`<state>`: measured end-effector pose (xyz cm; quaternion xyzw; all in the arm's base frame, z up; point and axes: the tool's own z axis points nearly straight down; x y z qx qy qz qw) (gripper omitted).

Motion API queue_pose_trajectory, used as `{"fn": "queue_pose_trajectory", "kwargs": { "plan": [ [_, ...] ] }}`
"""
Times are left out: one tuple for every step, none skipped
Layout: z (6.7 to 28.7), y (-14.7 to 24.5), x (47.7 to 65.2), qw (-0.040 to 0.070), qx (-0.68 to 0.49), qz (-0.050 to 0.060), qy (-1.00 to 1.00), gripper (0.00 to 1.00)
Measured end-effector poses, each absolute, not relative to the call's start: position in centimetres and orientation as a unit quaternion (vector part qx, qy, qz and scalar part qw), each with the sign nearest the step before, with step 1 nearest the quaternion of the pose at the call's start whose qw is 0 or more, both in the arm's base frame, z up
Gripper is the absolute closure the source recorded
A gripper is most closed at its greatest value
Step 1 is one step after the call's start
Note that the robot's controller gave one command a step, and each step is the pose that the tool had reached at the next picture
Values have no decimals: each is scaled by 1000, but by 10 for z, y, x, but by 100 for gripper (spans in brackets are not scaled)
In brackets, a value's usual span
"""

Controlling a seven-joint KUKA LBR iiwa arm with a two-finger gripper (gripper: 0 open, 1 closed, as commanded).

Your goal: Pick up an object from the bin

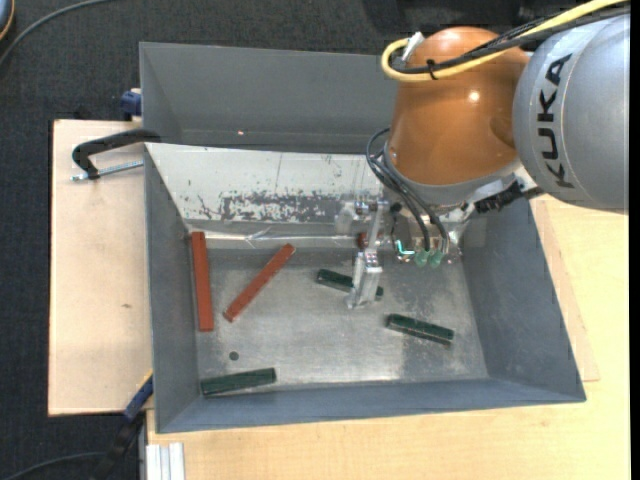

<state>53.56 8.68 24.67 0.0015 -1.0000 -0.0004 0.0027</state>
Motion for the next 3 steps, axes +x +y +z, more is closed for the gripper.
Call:
{"fn": "queue_pose_trajectory", "kwargs": {
  "plan": [
    [68,35,539,1,-61,-1,-998,0],
    [102,42,556,-3,-150,-2,-989,0],
    [102,10,563,-2,-205,-1,-979,0]
  ]
}}
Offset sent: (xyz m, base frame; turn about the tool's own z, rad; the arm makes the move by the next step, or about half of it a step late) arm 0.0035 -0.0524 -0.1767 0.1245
